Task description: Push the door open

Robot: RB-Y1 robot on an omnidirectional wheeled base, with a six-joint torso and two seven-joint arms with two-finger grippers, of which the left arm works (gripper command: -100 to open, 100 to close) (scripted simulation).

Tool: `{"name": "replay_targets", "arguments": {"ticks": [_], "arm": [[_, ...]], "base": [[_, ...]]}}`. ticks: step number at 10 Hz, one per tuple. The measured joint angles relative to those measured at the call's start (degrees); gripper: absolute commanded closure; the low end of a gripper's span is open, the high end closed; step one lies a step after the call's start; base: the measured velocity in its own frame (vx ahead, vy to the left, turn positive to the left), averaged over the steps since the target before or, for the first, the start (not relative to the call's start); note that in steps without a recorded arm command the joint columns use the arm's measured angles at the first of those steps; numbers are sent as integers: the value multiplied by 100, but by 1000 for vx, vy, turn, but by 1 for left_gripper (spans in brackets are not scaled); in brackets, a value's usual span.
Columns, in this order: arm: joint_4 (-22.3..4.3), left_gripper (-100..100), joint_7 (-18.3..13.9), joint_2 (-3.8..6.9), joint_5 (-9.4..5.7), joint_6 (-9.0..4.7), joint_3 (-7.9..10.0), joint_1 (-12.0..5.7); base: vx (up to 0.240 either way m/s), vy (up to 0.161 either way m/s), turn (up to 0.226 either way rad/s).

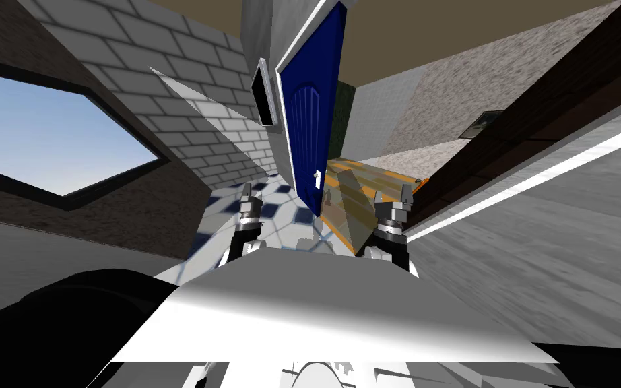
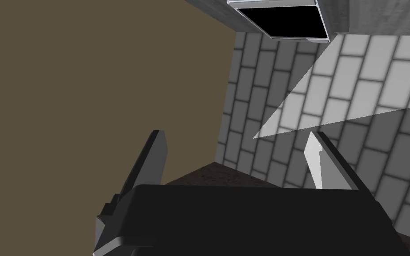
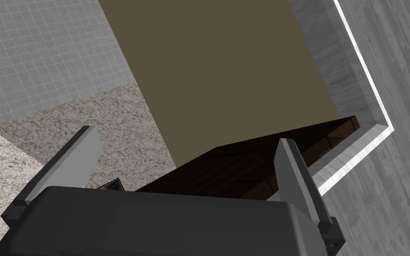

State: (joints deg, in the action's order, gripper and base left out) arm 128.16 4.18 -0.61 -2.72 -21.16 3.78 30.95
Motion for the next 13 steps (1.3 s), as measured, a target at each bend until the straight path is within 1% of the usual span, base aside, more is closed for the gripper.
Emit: {"name": "replay_targets", "arguments": {"ticks": [1,3,5,6,7,8,9,10,11,12,13], "arm": [[-89,-100,-13,29,7,-11,-69,-25],[-295,-100,-38,81,20,47,-180,-193],[-481,-100,-89,159,17,50,-300,-264],[-618,-100,-101,173,25,45,-350,-354],[-725,-100,-128,218,13,65,-367,-442],[-886,-100,-174,278,3,54,-431,-506],[-1047,-100,-205,310,5,44,-498,-596],[-1229,-100,-225,335,14,88,-584,-750],[-1336,-100,-239,346,26,144,-678,-830],[-1429,-100,-251,356,38,167,-765,-875],[-1572,-100,-282,399,31,163,-812,-954]], "base": [[170,82,-151],[151,96,-92],[149,65,-91],[97,46,-88],[113,75,-151],[120,103,-125],[132,118,-173],[133,115,-134],[108,104,-95],[81,87,-90],[84,88,-109]]}}
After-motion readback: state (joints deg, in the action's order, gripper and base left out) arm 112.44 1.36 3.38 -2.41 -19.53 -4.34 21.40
